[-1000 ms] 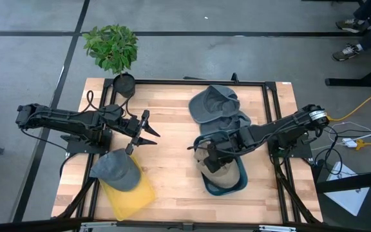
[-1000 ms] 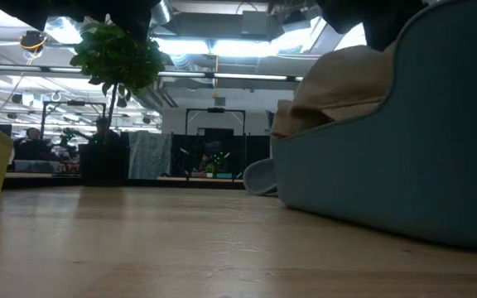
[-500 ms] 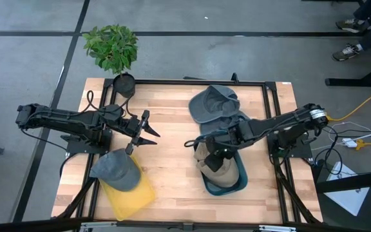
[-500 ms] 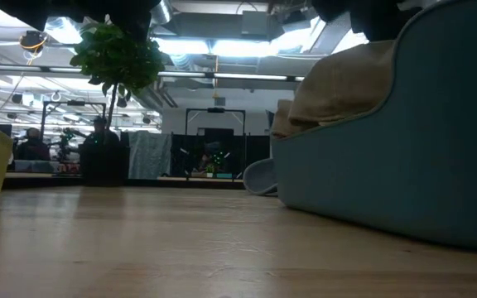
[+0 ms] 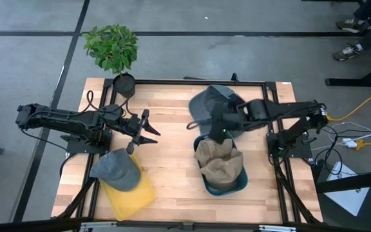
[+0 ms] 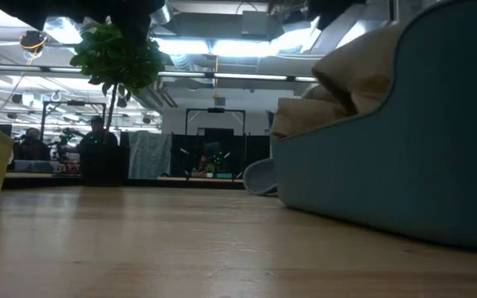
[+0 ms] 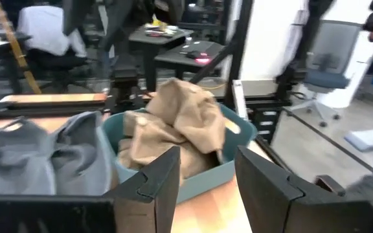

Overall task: Pick & Place hat
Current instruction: Put the top blue cap into the yellow bin

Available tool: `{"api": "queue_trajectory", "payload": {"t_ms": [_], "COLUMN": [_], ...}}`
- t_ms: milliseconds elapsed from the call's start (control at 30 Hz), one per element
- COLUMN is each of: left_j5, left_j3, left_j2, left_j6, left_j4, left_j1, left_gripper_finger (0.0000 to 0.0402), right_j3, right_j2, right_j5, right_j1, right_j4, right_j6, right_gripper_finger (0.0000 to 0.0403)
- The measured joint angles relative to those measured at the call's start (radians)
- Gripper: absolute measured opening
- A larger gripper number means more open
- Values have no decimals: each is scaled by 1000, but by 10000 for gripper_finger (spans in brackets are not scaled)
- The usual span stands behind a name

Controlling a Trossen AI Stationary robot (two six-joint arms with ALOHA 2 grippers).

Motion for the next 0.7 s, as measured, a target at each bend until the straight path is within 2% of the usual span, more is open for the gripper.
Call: {"api": "queue_trajectory", "payload": {"t_ms": [67, 200, 333, 500, 700], "left_j5": [-33, -70, -70, -70, -70], "left_j3": [0, 0, 0, 0, 0], "left_j2": [0, 0, 0, 0, 0], "left_j6": [-14, -16, -16, -16, 24], "left_j4": [0, 0, 0, -8, -37], "left_j1": [0, 0, 0, 0, 0], "left_gripper_finger": [143, 143, 143, 143, 143], "right_j3": [5, -31, -133, -314, -507], "right_j2": [0, 0, 0, 0, 1], "right_j5": [50, 42, 35, -17, -38], "right_j1": [-50, -182, -306, -412, -464], "right_j4": [-1, 0, 36, 266, 593], "right_j6": [-54, -126, -174, -282, -395], "right_gripper_finger": [259, 259, 259, 259, 259]}}
